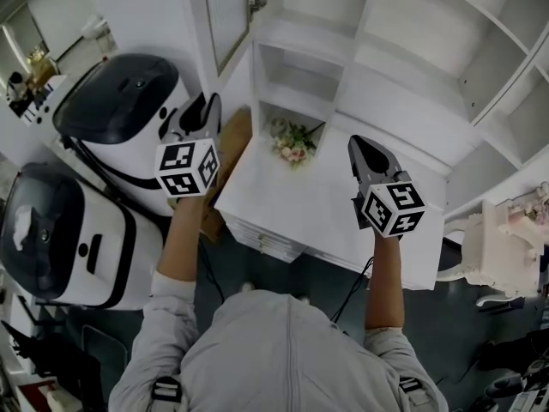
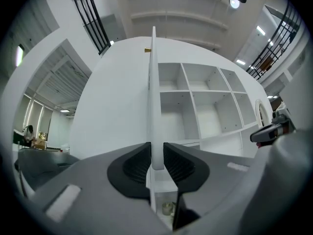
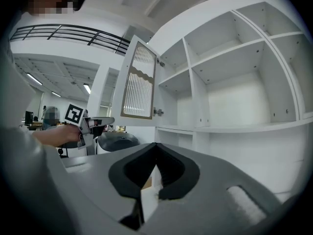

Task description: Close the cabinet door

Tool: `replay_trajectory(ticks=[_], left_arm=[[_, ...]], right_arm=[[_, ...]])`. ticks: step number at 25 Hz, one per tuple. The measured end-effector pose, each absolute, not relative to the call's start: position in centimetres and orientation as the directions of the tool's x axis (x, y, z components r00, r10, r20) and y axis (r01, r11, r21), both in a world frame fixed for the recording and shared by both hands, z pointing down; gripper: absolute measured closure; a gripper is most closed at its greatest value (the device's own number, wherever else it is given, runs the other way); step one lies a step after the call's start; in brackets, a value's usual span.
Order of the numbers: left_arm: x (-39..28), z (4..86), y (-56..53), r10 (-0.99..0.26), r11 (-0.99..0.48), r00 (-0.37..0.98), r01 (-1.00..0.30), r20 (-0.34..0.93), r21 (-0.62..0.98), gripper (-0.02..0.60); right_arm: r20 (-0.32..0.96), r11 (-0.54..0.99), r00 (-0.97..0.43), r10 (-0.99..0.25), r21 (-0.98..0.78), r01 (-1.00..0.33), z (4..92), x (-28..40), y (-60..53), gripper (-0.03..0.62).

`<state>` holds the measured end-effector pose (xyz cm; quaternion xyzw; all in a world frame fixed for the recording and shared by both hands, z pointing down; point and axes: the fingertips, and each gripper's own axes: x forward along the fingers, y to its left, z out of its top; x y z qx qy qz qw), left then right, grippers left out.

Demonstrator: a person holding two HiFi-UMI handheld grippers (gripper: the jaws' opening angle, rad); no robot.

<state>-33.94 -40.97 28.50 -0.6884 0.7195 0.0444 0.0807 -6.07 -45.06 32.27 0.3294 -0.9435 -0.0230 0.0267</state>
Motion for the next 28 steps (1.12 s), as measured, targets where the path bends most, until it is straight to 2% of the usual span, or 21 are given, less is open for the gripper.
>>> replay_trajectory(ticks=[8,13,18,22,28], left_arm=[[-27.2,28.6,-42.9,-0.981,-0.080,0.101,-0.988,-0.165,-0.130,0.466],[-24.0,28.4,-45.0,-0.972,-0.133,0.148,-0.987,-0.182,-0.095,0.448],[-19.3,28.5,-48.7,-0.950,-0.260,0.281,-0.953,-0.134,-0.156,0.434],[-15.7,27.9,-53.3,-0.933,-0.314,0.345,-0.920,-0.101,-0.237,0.486],[-13.3,27.3,-58.9,-0.938,-0.308,0.337,-0.918,-0.083,-0.251,0.479]], right_arm=[[0.035,0.774,-0.774,-0.632,0.054,-0.630,32.5,-4.0,-45.6,0.592],[0.017,0.733,-0.733,-0.680,0.030,-0.680,32.1,-1.7,-45.5,0.592],[0.012,0.693,-0.693,-0.720,0.032,-0.720,31.9,0.1,-45.0,0.592],[0.014,0.655,-0.655,-0.756,0.036,-0.755,31.8,2.0,-44.7,0.592],[0.025,0.597,-0.596,-0.803,0.034,-0.802,32.1,4.7,-44.7,0.592]])
